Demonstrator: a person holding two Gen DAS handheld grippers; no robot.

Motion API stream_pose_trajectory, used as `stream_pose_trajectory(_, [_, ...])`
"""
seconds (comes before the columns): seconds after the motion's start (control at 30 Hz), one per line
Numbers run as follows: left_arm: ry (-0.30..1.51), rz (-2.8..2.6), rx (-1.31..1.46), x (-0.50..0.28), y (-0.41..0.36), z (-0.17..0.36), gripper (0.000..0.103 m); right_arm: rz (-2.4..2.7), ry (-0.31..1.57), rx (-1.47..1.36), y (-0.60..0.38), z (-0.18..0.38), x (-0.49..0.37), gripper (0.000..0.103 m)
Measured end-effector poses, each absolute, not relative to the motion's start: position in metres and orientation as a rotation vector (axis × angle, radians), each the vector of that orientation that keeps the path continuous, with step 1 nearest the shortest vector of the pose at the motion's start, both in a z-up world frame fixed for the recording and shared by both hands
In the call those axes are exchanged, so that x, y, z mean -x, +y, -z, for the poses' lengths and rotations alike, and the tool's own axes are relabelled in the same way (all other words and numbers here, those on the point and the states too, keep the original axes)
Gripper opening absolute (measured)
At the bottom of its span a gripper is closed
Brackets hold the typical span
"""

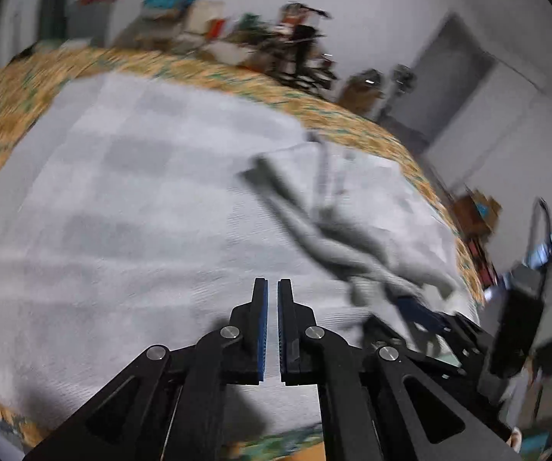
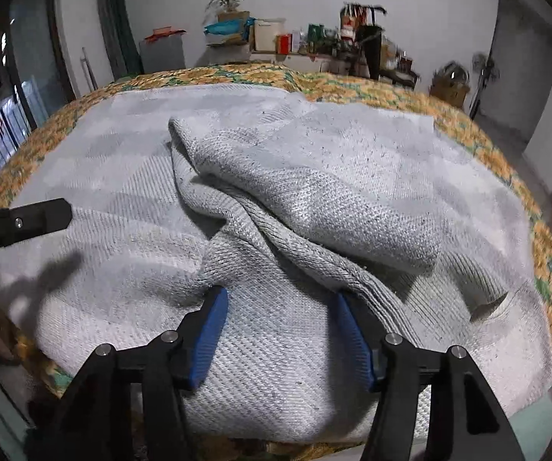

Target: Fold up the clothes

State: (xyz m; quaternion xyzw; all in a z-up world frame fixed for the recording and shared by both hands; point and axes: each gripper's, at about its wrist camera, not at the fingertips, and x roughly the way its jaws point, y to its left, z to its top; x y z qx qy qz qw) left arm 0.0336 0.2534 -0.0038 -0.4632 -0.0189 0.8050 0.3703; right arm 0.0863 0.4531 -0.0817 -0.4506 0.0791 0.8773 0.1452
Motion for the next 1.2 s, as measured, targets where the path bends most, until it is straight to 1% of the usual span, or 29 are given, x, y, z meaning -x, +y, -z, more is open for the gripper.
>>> stream_pose_trajectory(0.07, [0.029, -2.067, 1.206, -0.038, 0.265, 0.009, 0.003, -2.535, 0.308, 1.317, 0.462, 0.075, -0.091, 0.056])
stream_pose_trajectory(0.1, [0.040, -2.053, 1.240, -0.037, 0.270, 0.018, 0.003, -2.533, 0.323, 1.300, 0.467, 0.071, -0.096, 0.055])
stream_pose_trajectory(0.13, [0.049, -2.039, 1.273, -0.037, 0.274, 0.026, 0.003, -2.528, 0.337, 1.281, 0.472, 0.066, -0.100, 0.055])
stream_pose_trajectory(0.2, [-0.014, -2.048, 1.288, -0.033, 0.267, 0.038, 0.003, -2.500, 0.351, 1.230, 0.487, 0.060, -0.107, 0.057])
stream_pose_trajectory(0.3, [-0.072, -2.016, 1.340, -0.026, 0.258, 0.040, 0.003, -2.437, 0.398, 1.215, 0.507, 0.066, -0.112, 0.057])
stream_pose_trajectory(0.37, [-0.040, -2.035, 1.326, -0.027, 0.260, 0.031, 0.003, -2.437, 0.389, 1.207, 0.509, 0.071, -0.109, 0.058])
stream_pose_trajectory(0.4, [-0.017, -2.051, 1.304, -0.028, 0.263, 0.025, 0.003, -2.434, 0.358, 1.210, 0.506, 0.072, -0.107, 0.063])
stream_pose_trajectory(0.43, [-0.008, -2.046, 1.261, -0.031, 0.266, 0.016, 0.003, -2.432, 0.323, 1.219, 0.501, 0.073, -0.103, 0.071])
stream_pose_trajectory(0.5, [-0.001, -2.001, 1.189, -0.039, 0.278, -0.001, 0.003, -2.409, 0.219, 1.250, 0.488, 0.078, -0.091, 0.077])
stream_pose_trajectory(0.57, [0.066, -1.992, 1.149, -0.049, 0.295, -0.008, 0.003, -2.371, 0.128, 1.273, 0.478, 0.081, -0.084, 0.078])
stream_pose_trajectory(0.6, [0.100, -1.992, 1.154, -0.052, 0.304, -0.004, 0.003, -2.362, 0.106, 1.279, 0.476, 0.081, -0.083, 0.078])
stream_pose_trajectory(0.67, [0.156, -1.973, 1.193, -0.055, 0.319, 0.009, 0.003, -2.389, 0.158, 1.284, 0.482, 0.079, -0.084, 0.078])
stream_pose_trajectory(0.7, [0.171, -1.969, 1.237, -0.054, 0.323, 0.021, 0.003, -2.410, 0.206, 1.283, 0.487, 0.077, -0.087, 0.074])
stream_pose_trajectory(0.73, [0.184, -1.964, 1.278, -0.053, 0.327, 0.034, 0.003, -2.427, 0.292, 1.267, 0.498, 0.072, -0.094, 0.065])
stream_pose_trajectory(0.77, [0.125, -1.977, 1.264, -0.053, 0.320, 0.039, 0.003, -2.439, 0.376, 1.248, 0.508, 0.068, -0.100, 0.060])
stream_pose_trajectory(0.8, [0.116, -1.975, 1.278, -0.051, 0.318, 0.038, 0.003, -2.433, 0.442, 1.216, 0.518, 0.065, -0.105, 0.054])
stream_pose_trajectory(0.83, [0.106, -1.973, 1.292, -0.050, 0.316, 0.037, 0.003, -2.424, 0.501, 1.185, 0.527, 0.062, -0.111, 0.053])
stream_pose_trajectory(0.87, [0.097, -1.971, 1.305, -0.048, 0.315, 0.036, 0.003, -2.403, 0.521, 1.161, 0.534, 0.061, -0.115, 0.053])
stream_pose_trajectory(0.97, [0.112, -1.994, 1.271, -0.050, 0.314, 0.024, 0.003, -2.381, 0.505, 1.170, 0.535, 0.066, -0.116, 0.057])
stream_pose_trajectory(1.03, [0.095, -1.962, 1.227, -0.053, 0.319, 0.014, 0.003, -2.365, 0.494, 1.176, 0.536, 0.069, -0.116, 0.063])
stream_pose_trajectory(1.07, [0.097, -1.950, 1.208, -0.055, 0.323, 0.009, 0.003, -2.358, 0.489, 1.178, 0.536, 0.070, -0.117, 0.064])
stream_pose_trajectory(1.13, [0.143, -1.966, 1.184, -0.059, 0.336, 0.008, 0.003, -2.342, 0.478, 1.184, 0.537, 0.073, -0.117, 0.065])
stream_pose_trajectory(1.2, [0.205, -1.962, 1.206, -0.063, 0.346, 0.018, 0.003, -2.328, 0.470, 1.191, 0.538, 0.076, -0.117, 0.065])
